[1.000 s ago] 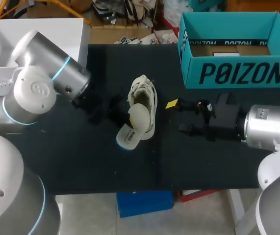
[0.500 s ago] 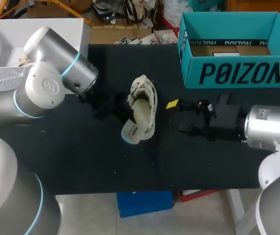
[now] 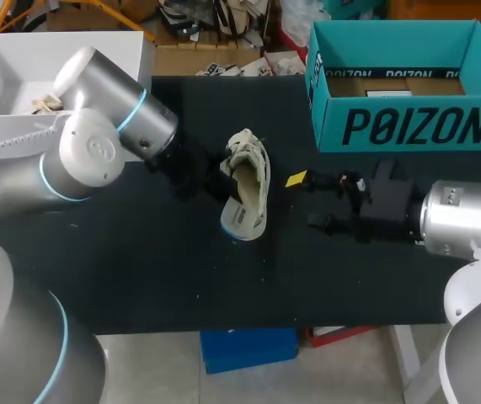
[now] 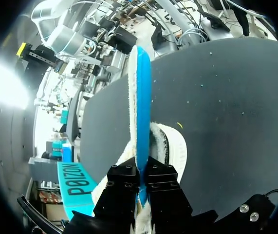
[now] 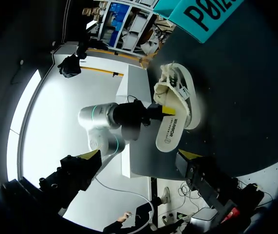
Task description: Take the shoe out of the shoebox, open the shoe tongue, remove and reinsert the insole, then place the shoe into the shoebox
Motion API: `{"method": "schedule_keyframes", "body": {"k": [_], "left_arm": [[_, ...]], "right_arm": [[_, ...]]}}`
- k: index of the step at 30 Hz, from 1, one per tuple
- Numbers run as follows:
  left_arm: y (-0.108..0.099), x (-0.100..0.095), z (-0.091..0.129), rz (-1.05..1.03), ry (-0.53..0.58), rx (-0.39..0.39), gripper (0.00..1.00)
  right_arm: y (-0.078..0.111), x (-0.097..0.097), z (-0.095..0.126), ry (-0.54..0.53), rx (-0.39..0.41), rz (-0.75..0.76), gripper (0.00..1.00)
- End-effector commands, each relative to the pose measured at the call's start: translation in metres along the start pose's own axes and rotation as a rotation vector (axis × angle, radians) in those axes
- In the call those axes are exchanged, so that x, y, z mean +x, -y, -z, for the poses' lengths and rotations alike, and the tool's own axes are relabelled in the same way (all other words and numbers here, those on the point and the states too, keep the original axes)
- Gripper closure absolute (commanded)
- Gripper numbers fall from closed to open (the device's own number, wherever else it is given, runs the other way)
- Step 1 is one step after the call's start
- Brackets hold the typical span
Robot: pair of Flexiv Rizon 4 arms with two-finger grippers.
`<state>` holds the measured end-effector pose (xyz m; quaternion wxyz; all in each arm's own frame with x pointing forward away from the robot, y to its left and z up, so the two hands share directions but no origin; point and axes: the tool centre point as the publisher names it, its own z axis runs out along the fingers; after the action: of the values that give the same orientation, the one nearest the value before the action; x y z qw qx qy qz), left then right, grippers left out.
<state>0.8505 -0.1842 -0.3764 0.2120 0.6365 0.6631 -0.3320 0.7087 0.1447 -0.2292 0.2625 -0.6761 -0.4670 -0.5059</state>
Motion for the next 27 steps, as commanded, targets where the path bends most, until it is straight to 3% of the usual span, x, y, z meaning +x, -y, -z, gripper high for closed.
{"method": "schedule_keyframes", "body": {"k": [1,19,20,21,22,23,25,27], "left_arm": [[-0.007,-0.002,-0.003,0.004,-0.005,-0.007,1.00],[-0.023,-0.006,-0.008,0.014,-0.020,-0.050,1.00],[-0.023,-0.007,-0.008,0.015,-0.019,-0.051,0.75],[-0.023,-0.007,-0.008,0.015,-0.017,-0.052,0.57],[-0.022,-0.008,-0.007,0.016,-0.013,-0.054,0.49],[-0.021,-0.008,-0.006,0.016,-0.011,-0.054,0.31],[-0.015,-0.009,-0.004,0.015,-0.001,-0.054,0.05],[-0.012,-0.010,-0.001,0.009,0.008,-0.053,0.05]], "right_arm": [[0.000,0.001,0.000,0.003,0.000,-0.001,0.00],[0.000,0.001,0.000,0.003,0.000,-0.001,0.00],[0.000,0.001,0.000,0.003,0.000,-0.001,0.00],[0.000,0.001,0.000,0.003,0.000,-0.001,0.00],[0.000,0.001,0.000,0.003,0.000,-0.001,0.00],[0.000,0.001,0.000,0.003,0.000,-0.001,0.00],[0.000,0.001,0.000,0.003,0.000,-0.001,0.00],[0.000,0.001,0.000,0.003,0.000,-0.001,0.00]]}}
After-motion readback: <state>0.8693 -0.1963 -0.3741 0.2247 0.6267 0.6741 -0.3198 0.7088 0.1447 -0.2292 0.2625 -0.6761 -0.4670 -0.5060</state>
